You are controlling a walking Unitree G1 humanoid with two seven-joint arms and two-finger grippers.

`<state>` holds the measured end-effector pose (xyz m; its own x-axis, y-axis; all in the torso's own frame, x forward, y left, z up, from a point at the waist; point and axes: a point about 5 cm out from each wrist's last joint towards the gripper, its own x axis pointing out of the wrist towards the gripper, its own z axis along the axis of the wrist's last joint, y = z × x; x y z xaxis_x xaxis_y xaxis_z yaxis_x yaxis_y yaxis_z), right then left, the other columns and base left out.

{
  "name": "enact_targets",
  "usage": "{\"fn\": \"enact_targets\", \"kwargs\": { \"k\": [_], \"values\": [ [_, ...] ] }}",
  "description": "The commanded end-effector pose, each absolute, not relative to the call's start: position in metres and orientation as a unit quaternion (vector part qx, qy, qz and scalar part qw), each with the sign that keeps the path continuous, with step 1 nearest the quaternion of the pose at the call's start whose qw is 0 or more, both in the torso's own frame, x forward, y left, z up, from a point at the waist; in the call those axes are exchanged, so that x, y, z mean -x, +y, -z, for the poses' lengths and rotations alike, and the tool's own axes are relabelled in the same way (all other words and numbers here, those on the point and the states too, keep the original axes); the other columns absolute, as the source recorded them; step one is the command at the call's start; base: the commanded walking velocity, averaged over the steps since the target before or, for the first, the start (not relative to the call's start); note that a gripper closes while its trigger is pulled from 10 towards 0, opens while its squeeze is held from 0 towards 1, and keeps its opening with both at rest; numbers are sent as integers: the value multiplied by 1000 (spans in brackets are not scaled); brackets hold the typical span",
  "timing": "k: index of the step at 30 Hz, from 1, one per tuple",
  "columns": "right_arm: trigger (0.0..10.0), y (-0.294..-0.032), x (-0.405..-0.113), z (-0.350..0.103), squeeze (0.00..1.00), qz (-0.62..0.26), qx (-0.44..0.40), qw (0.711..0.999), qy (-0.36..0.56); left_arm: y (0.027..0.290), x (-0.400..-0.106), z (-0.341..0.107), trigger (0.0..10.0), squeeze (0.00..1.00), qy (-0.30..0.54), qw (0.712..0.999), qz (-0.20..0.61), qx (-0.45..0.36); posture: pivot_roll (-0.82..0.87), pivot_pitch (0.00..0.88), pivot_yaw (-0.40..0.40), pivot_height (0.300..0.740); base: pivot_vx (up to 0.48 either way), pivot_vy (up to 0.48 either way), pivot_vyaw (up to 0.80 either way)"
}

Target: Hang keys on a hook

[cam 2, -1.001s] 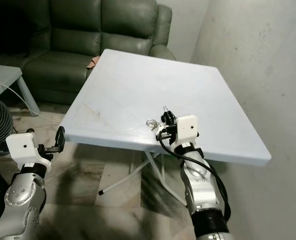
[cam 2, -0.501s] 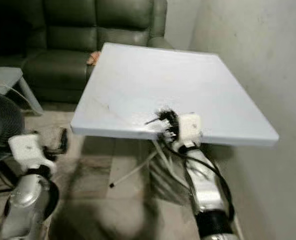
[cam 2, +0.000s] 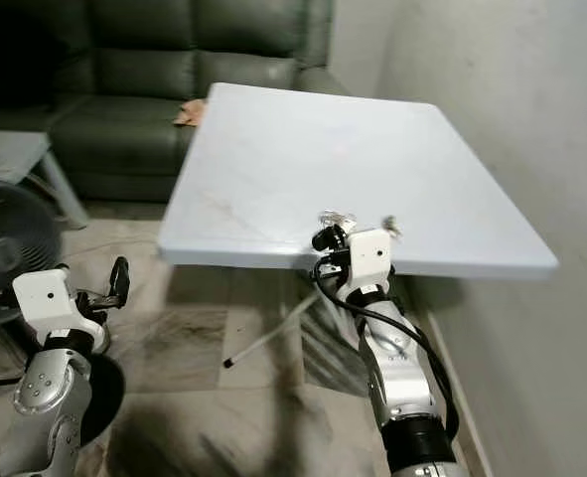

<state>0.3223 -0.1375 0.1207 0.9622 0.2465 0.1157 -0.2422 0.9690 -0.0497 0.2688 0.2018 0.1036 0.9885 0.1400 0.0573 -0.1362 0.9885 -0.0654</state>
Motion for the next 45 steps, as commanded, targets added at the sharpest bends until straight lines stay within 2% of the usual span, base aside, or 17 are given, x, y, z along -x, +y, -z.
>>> {"fn": "enact_targets", "kwargs": {
  "k": [1, 45],
  "values": [
    [10000, -141, -324, -122, 0, -115, 20, 991, -58, 198, -271, -106, 10000, 0, -30, 997, -61, 29, 11, 57, -52, 740, 0, 0, -769],
    [10000, -129, -326, -120, 0, -133, 33, 989, -55, 192, -276, -109, 10000, 0, -37, 998, -39, 14, 18, 10, -43, 740, 0, 0, -758]
  ]
}}
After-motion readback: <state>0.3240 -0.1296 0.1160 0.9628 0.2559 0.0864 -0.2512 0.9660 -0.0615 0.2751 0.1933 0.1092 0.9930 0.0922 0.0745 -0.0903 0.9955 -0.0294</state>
